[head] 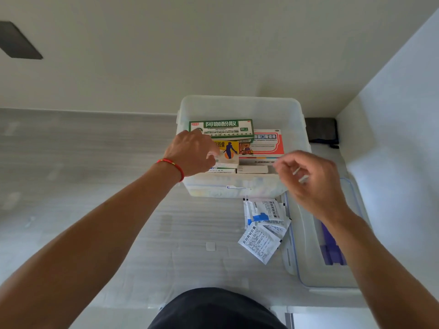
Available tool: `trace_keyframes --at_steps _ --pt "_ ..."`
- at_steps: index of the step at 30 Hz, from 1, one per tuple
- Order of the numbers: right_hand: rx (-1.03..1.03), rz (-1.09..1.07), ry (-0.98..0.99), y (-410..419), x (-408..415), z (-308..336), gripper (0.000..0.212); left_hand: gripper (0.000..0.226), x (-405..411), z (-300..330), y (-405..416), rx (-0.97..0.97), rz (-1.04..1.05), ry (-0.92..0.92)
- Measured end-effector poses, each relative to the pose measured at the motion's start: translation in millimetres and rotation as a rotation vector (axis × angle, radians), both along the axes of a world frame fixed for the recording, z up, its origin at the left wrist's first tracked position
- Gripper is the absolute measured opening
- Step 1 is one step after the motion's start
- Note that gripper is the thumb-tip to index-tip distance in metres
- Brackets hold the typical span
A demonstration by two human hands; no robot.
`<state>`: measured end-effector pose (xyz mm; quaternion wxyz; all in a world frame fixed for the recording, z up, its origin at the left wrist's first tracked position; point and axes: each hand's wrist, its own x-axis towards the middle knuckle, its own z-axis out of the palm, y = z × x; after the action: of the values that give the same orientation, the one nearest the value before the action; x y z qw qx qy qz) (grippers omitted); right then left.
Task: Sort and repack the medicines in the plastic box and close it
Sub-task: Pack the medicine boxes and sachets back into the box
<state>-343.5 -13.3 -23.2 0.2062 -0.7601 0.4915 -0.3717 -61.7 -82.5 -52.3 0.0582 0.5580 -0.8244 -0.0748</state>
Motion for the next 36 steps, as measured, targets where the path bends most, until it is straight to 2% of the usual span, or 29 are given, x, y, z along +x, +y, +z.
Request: trace_keyframes --at_steps 2,4,5,7,9,12,15,18,21,24,28,32,36 --pt "0.019 -0.02 0.043 27 -13 -10 0.011 0.025 0 3 4 -0.012 0.083 0.151" --pt "0.086 -0.041 0.171 50 -21 -29 0.01 0.023 -2 11 14 -0.067 0.204 0.447" --pt "0.138 -0.057 0.258 58 -23 -40 0.009 0.022 -5 16 23 -0.136 0.228 0.59" --pt "0.247 -0.11 0.41 70 -27 -66 0.007 0.019 -18 26 50 -0.303 0.18 0.723" --pt "0.358 -0.12 0.514 76 -27 -91 0.028 0.017 -38 29 79 -0.36 0.105 0.804" --pt "0.488 -0.056 0.636 76 -19 -118 0.065 0.018 -65 11 116 -0.107 0.094 0.928" --pt "0.524 -0.022 0.698 66 -9 -137 0.078 0.021 -78 -31 133 0.289 0.187 0.77" --pt "0.489 -0.041 0.801 60 -4 -148 0.068 0.028 -80 -75 139 0.595 0.282 0.519" --pt "0.468 -0.086 0.793 52 0 -151 0.051 0.045 -85 -104 143 0.786 0.341 0.413" --pt "0.427 -0.118 0.75 45 -1 -149 0.039 0.055 -96 -118 145 0.796 0.374 0.393" --pt "0.368 -0.14 0.695 47 -8 -142 0.038 0.056 -112 -126 141 0.772 0.376 0.396" --pt "0.366 -0.09 0.57 60 -21 -121 0.035 0.06 -126 -133 138 0.646 0.351 0.226" --pt "0.389 -0.054 0.462 69 -34 -75 0.035 0.045 -123 -137 138 0.604 0.371 0.236"
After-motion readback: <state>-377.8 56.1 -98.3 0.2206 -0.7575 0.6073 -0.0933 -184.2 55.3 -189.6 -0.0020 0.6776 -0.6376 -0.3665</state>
